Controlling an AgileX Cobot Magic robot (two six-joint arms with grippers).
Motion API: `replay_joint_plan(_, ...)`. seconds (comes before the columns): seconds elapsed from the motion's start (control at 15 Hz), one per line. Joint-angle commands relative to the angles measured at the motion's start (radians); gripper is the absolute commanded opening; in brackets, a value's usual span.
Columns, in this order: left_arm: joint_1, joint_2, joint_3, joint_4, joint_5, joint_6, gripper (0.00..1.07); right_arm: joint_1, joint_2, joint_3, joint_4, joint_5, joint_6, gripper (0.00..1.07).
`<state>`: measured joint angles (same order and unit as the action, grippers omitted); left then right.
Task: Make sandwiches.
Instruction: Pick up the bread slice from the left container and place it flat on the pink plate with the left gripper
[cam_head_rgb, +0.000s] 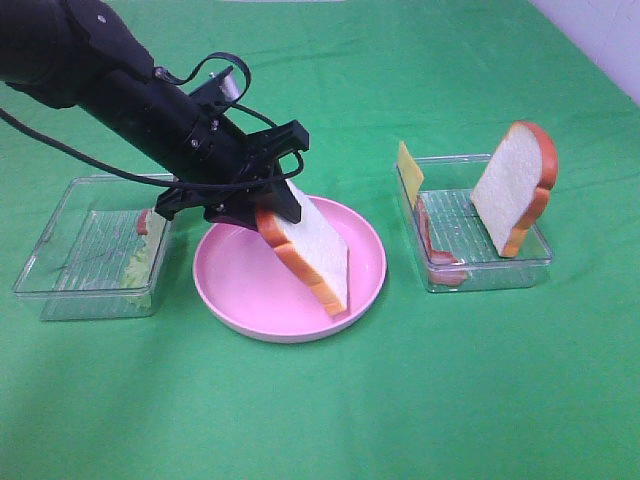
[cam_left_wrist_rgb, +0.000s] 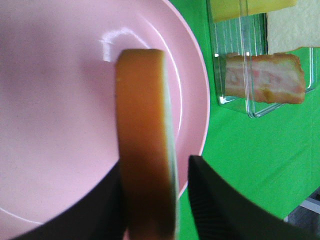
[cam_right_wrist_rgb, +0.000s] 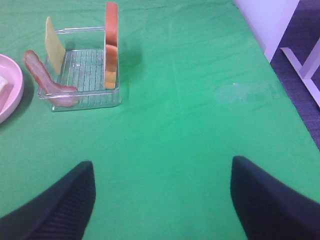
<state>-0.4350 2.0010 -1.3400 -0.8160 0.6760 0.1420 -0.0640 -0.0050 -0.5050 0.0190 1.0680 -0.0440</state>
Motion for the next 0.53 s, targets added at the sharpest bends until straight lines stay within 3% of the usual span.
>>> replay_joint_plan(0.07, -0.005, 0.002, -0.010, 0.005, 0.037, 0.004, 0.74, -0.004, -0.016, 0.000, -0.002, -0.010, -0.010, 0.71)
replay_joint_plan(0.27, -0.005, -0.004, -0.047, 0.097, 0.093, -0.012, 0.76, -0.004, -0.016, 0.000, -0.002, -0.010, -0.010, 0.71)
replay_joint_plan(0.33, -0.005, -0.004, -0.090, 0.198, 0.147, -0.075, 0.76, -0.004, -0.016, 0.000, -0.002, -0.010, -0.010, 0.71)
replay_joint_plan(0.53, -0.005, -0.004, -0.174, 0.316, 0.228, -0.149, 0.76, -0.004, -0.016, 0.000, -0.002, -0.010, -0.010, 0.71)
